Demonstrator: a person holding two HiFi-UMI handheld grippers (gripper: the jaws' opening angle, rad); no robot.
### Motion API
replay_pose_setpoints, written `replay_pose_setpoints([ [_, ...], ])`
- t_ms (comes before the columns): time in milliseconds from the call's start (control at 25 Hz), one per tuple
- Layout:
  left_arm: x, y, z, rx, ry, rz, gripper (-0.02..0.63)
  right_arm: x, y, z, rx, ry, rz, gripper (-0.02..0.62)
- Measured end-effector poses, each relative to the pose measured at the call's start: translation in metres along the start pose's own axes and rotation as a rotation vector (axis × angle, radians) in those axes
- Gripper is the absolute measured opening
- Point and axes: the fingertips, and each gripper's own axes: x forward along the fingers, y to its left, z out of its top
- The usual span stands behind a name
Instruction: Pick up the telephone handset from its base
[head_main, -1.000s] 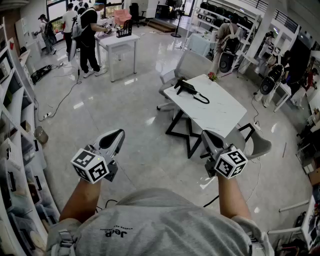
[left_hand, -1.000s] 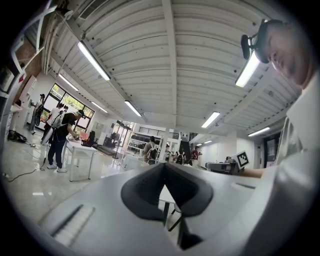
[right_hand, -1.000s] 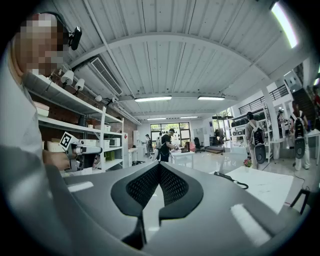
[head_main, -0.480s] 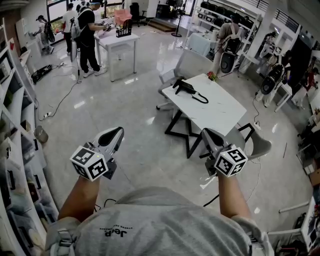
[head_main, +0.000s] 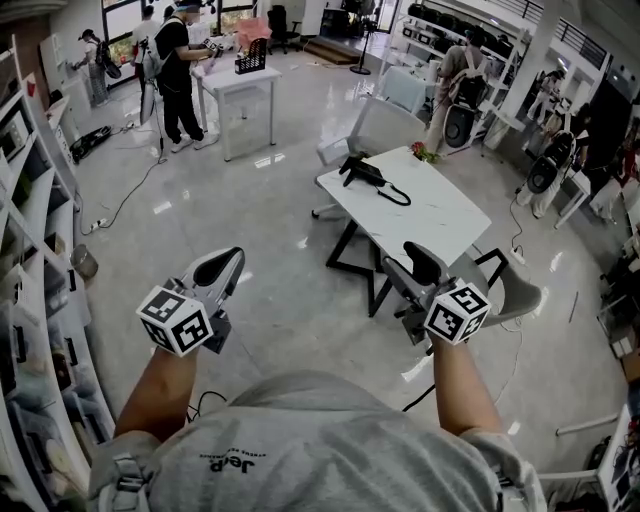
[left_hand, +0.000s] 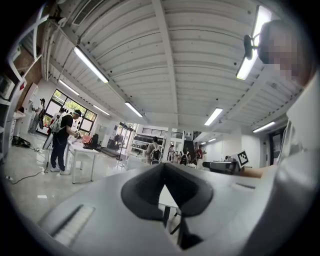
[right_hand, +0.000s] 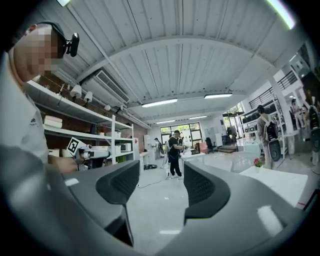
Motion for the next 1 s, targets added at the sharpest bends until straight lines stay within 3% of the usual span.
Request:
replay_pose_setpoints([
  [160, 0.015, -0.021, -0.001, 0.001, -0.019, 0.020, 0.058, -0.012, -0.016, 0.005, -0.029, -0.008, 0.034, 0.328],
  [520, 0.032, -0.021, -0.012, 0.001, -0.008, 0.041, 0.058, -0.006, -0.043, -0.005, -0.033, 0.004, 0.045, 0.333],
  [760, 0.060, 0.032, -0.020, -0.023, -0.002, 0.009, 0.058, 0.045, -0.061, -0.016, -0.030, 0.027, 0.008, 0.333],
  [1000, 0.108, 0.139, -0.011, -0.024, -0.015, -0.065, 0.058, 0.146, -0.082, -0.019, -0.060, 0.042, -0.069, 0.332],
])
